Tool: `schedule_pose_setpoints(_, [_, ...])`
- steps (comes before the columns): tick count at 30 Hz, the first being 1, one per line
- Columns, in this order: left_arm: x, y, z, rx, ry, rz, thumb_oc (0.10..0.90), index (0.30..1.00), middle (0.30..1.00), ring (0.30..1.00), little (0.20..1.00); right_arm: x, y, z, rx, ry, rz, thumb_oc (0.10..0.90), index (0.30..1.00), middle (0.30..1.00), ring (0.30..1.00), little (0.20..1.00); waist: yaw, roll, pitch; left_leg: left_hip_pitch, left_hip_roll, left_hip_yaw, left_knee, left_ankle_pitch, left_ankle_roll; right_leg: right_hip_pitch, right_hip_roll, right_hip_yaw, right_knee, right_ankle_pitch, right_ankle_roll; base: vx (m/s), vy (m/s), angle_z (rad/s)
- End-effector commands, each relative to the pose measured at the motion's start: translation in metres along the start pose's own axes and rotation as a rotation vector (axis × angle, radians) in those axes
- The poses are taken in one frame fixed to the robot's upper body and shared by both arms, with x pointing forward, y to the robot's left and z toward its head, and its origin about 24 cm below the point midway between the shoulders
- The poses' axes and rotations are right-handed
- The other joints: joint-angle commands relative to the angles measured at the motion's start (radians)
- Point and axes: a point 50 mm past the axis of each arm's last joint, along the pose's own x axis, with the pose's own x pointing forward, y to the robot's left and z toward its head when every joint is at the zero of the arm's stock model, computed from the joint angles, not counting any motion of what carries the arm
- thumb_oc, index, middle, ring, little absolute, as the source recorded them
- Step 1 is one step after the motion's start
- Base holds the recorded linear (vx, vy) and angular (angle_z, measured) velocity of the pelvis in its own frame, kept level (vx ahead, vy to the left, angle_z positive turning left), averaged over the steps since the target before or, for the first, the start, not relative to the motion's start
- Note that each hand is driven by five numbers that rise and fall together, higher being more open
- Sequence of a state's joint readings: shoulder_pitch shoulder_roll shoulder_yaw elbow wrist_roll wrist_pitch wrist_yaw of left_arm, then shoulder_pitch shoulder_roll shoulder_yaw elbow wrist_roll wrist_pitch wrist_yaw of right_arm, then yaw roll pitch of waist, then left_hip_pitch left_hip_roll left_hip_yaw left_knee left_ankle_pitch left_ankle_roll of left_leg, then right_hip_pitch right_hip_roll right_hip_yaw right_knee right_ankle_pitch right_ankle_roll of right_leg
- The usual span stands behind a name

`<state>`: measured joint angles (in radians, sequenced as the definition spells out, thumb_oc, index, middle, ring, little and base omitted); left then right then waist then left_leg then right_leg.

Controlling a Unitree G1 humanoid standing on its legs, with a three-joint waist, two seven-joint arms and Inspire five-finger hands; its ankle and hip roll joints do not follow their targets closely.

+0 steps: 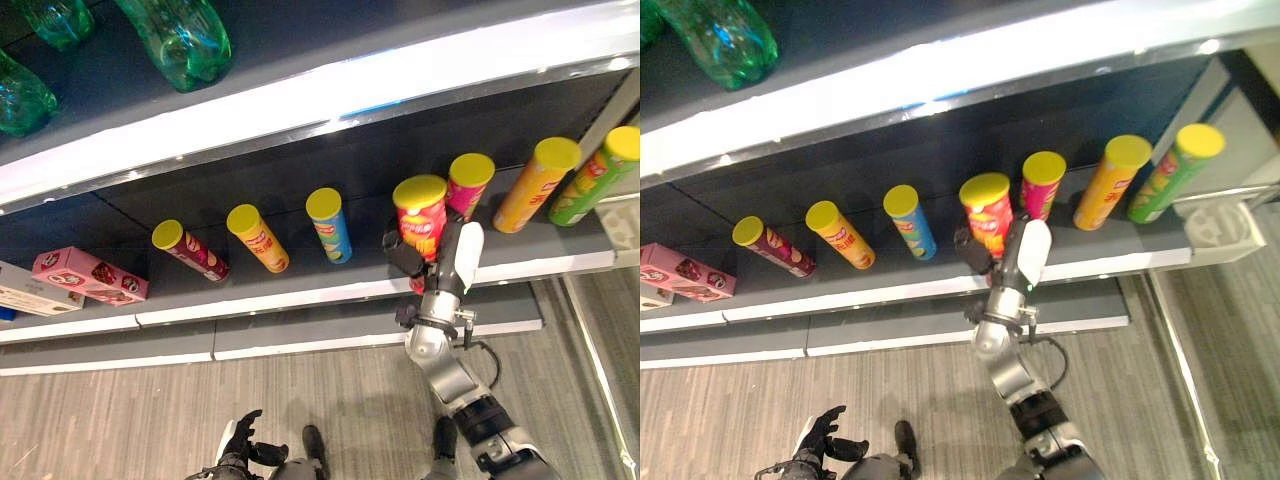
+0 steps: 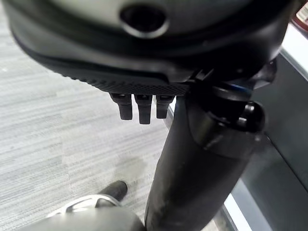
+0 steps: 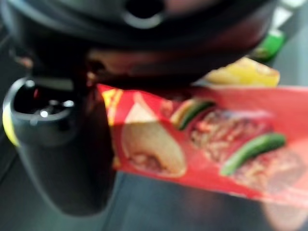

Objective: Put the goods on the table back onto the shelves and tidy them up.

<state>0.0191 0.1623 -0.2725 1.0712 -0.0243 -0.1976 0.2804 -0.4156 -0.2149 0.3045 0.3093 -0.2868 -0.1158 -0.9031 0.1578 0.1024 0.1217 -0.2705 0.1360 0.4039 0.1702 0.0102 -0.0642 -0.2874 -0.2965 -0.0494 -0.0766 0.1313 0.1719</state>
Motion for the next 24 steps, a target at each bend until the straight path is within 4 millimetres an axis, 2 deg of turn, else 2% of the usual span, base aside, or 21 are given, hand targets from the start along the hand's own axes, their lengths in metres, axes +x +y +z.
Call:
schedule_pose_setpoints(1, [0.001,0.004,-0.002,0.073,-0.012,0.025,0.800,0.900,0.900,0.900,0.900,0.035,-0.007,0.064,0.248,-0.261,-0.194,0.400,0.300,0.300,0.300,0.300,0.038,-0.006,-0.028,-0.025,-0.027,-0.035,-0.093,-0.033,-0.014,0.009,-0.025,0.028,0.012,0.003,0.072,0.12,0.099,0.22])
schedule_pose_setpoints(3, [0.003,0.000,0.013,0.074,-0.081,0.014,0.800,0.900,0.900,0.900,0.900,0.047,-0.012,0.079,0.259,-0.326,-0.261,0.400,0.300,0.300,0.300,0.300,0.050,0.021,-0.029,-0.061,-0.038,-0.042,-0.072,-0.042,-0.011,-0.015,-0.040,0.025,0.011,0.017,0.078,0.06,0.096,-0.10])
schedule_pose_setpoints(5, [0.005,0.000,0.021,0.081,-0.117,0.015,0.800,0.900,0.900,0.900,0.900,0.053,-0.017,0.088,0.241,-0.386,-0.299,0.400,0.300,0.300,0.300,0.300,0.059,0.035,-0.030,-0.076,-0.043,-0.048,-0.066,-0.047,-0.010,-0.021,-0.047,0.021,0.010,0.022,0.082,0.02,0.053,0.07])
schedule_pose_setpoints(7, [0.006,0.000,0.026,0.077,-0.136,0.020,0.800,0.900,0.900,0.900,0.900,0.055,-0.019,0.091,0.224,-0.411,-0.315,0.400,0.300,0.300,0.300,0.300,0.062,0.043,-0.030,-0.085,-0.047,-0.050,-0.061,-0.050,-0.009,-0.024,-0.050,0.020,0.008,0.027,0.084,0.02,0.042,0.11])
schedule_pose_setpoints(9, [0.007,0.001,0.035,0.069,-0.171,0.028,0.800,0.900,0.900,0.900,0.900,0.056,-0.017,0.104,0.194,-0.496,-0.308,0.400,0.300,0.300,0.300,0.300,0.074,0.054,-0.030,-0.103,-0.053,-0.054,-0.045,-0.059,-0.007,-0.030,-0.058,0.014,0.007,0.037,0.087,0.03,0.044,0.04])
schedule_pose_setpoints(13, [0.008,0.001,0.045,0.061,-0.215,0.035,0.800,0.900,0.900,0.900,0.900,0.050,-0.008,0.117,0.163,-0.587,-0.280,0.400,0.300,0.300,0.300,0.300,0.088,0.064,-0.030,-0.131,-0.063,-0.061,-0.014,-0.076,-0.002,-0.040,-0.069,0.011,0.010,0.052,0.089,0.01,0.014,-0.04])
schedule_pose_setpoints(18, [0.009,0.002,0.050,0.059,-0.245,0.048,0.800,0.900,0.900,0.900,0.900,0.043,0.000,0.120,0.172,-0.604,-0.249,0.400,0.300,0.300,0.300,0.300,0.095,0.061,-0.032,-0.160,-0.066,-0.066,0.007,-0.083,0.001,-0.054,-0.075,0.006,0.014,0.064,0.090,0.00,0.000,0.03])
schedule_pose_setpoints(22, [0.008,0.003,0.052,0.065,-0.263,0.055,0.800,0.900,0.900,0.900,0.900,0.045,0.001,0.116,0.154,-0.593,-0.268,0.400,0.300,0.300,0.300,0.300,0.100,0.064,-0.037,-0.182,-0.070,-0.069,0.007,-0.083,0.002,-0.075,-0.082,0.007,0.013,0.072,0.090,0.00,0.006,0.00])
schedule_pose_setpoints(24, [0.008,0.003,0.051,0.078,-0.267,0.059,0.800,0.900,0.900,0.900,0.900,0.048,-0.002,0.113,0.150,-0.580,-0.295,0.400,0.300,0.300,0.300,0.300,0.104,0.073,-0.039,-0.198,-0.073,-0.069,0.012,-0.086,0.004,-0.092,-0.087,0.008,0.012,0.075,0.090,-0.01,0.030,0.06])
